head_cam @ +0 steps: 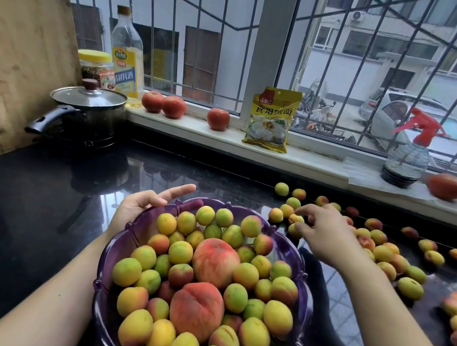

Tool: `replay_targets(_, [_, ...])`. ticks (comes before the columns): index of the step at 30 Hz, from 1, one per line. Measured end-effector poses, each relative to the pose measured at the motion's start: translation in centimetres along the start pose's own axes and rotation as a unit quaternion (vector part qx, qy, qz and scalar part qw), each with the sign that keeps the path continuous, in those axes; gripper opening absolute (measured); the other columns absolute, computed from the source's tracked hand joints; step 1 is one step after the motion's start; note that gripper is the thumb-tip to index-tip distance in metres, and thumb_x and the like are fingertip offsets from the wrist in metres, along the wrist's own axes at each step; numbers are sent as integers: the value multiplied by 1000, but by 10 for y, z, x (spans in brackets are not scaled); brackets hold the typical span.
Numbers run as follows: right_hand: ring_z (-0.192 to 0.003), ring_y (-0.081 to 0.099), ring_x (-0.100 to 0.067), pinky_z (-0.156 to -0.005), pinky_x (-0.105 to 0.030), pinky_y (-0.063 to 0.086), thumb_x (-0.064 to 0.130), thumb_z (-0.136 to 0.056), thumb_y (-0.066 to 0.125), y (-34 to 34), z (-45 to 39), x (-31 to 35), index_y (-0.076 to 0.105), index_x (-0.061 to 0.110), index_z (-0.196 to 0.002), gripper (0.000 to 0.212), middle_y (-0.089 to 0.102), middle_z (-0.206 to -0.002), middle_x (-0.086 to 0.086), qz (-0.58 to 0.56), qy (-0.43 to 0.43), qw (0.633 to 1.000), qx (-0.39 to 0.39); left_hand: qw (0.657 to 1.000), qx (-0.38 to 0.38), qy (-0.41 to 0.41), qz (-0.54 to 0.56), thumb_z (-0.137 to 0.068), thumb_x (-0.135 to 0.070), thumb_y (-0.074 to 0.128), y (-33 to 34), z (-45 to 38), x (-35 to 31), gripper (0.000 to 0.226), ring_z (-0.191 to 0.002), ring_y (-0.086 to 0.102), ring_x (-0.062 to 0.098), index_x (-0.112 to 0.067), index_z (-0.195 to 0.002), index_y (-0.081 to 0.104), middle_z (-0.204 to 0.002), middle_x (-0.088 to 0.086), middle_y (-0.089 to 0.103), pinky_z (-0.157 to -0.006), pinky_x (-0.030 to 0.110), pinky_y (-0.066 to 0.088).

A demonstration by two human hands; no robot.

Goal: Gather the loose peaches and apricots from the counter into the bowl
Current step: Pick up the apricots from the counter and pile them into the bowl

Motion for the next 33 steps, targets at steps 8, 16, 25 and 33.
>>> replay_targets(8, [-95, 49, -15, -75, -27, 43, 33, -92, 72, 23, 3, 3, 60, 22, -117, 29, 52, -121, -2, 52, -24, 998, -7, 1000, -6, -10, 3, -70, -15, 60, -2, -1, 1, 74, -125, 61, 48, -12, -144, 61, -151, 27, 52, -102, 64, 50])
replay_targets(16, [-81, 64, -32, -71, -47, 48, 34, -100, 63, -34, 9, 8, 75, 33, -110, 16, 74, -99, -17, -339, -48, 937, 68, 1000, -4, -2, -2, -60, -14, 74, -1, -1, 0, 84, -122, 62, 49, -12, -143, 61, -149, 28, 53, -100, 65, 51])
replay_targets(25, [-93, 75, -18, -88, -42, 55, 14, -93, 72, -57, 50, 73, 74, 32, -113, 26, 77, -91, 6, -322, -157, 914, 191, 1000, -6, 2, -4, -53, -13, 81, 0, -1, 0, 92, -119, 64, 48, -11, -142, 61, -150, 29, 52, -99, 64, 53])
replay_targets(33, [-90, 55, -2, -72, -16, 43, 20, -86, 78, -23, 69, 119, 70, 39, -108, 30, 56, -88, 24, 2, -291, 945, 146, 1000, -5, -1, -14, -58, -16, 77, -1, 0, 0, 84, -121, 63, 48, -12, -141, 63, -149, 28, 53, -102, 64, 50])
Point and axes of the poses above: each hand's wrist, its own z-axis away from the middle knuckle, its own y-axis out of the palm, x = y × z, the point moved 6 cm from there along -z, towards the middle knuckle
